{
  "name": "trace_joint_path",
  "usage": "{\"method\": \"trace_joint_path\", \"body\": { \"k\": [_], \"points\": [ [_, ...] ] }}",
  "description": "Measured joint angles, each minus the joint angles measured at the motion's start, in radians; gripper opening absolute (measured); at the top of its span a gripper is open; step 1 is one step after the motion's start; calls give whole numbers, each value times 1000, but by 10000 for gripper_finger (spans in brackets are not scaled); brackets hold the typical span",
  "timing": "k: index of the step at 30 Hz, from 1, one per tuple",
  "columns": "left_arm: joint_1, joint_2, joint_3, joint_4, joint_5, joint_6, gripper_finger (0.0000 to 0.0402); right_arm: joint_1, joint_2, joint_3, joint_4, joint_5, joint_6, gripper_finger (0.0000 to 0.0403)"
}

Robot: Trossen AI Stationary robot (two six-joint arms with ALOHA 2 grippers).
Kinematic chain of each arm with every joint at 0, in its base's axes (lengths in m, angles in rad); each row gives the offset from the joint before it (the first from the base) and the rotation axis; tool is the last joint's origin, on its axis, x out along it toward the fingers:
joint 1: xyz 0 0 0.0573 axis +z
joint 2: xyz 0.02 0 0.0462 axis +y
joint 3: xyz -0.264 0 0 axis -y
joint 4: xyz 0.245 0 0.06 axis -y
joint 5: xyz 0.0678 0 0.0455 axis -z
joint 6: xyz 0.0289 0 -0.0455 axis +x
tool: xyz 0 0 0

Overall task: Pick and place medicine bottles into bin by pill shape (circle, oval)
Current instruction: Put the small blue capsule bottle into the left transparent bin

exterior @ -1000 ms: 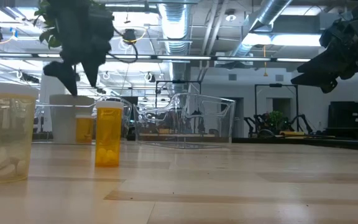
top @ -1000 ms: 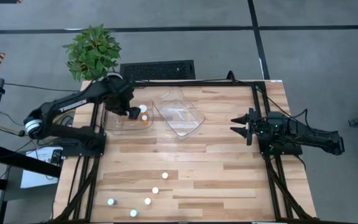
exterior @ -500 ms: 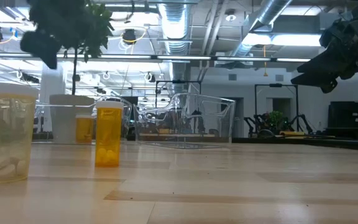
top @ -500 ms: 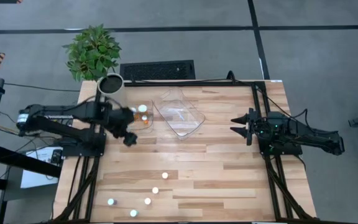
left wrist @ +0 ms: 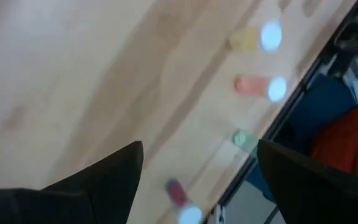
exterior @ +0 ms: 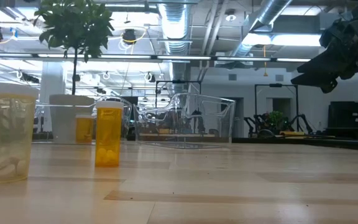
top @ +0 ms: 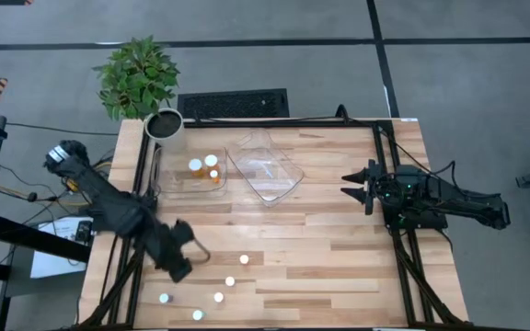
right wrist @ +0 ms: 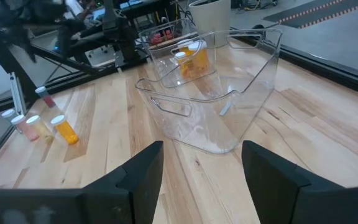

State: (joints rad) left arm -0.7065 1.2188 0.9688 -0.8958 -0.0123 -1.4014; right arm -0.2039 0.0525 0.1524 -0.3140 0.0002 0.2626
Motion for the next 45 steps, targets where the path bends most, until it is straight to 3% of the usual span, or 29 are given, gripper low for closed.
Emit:
{"method": "trace_joint_path", "body": {
  "k": [5, 11, 14, 26, 41, 45],
  "points": [
    [-124, 108, 0, 72, 41, -141, 309, 0, 0, 0, 0, 0, 0, 225],
    [-212, 228, 0, 108, 201, -266, 309, 0, 0, 0, 0, 0, 0, 225],
    [-245, 270, 0, 135, 233, -313, 309, 0, 0, 0, 0, 0, 0, 225],
    [-283, 354, 0, 176, 188, -338, 309, 0, 0, 0, 0, 0, 1, 225],
    [-283, 354, 0, 166, 186, -308, 308, 0, 0, 0, -1, 0, 1, 225],
    [-283, 354, 0, 160, 189, -300, 293, 0, 0, 0, -3, 0, 1, 225]
  ]
}}
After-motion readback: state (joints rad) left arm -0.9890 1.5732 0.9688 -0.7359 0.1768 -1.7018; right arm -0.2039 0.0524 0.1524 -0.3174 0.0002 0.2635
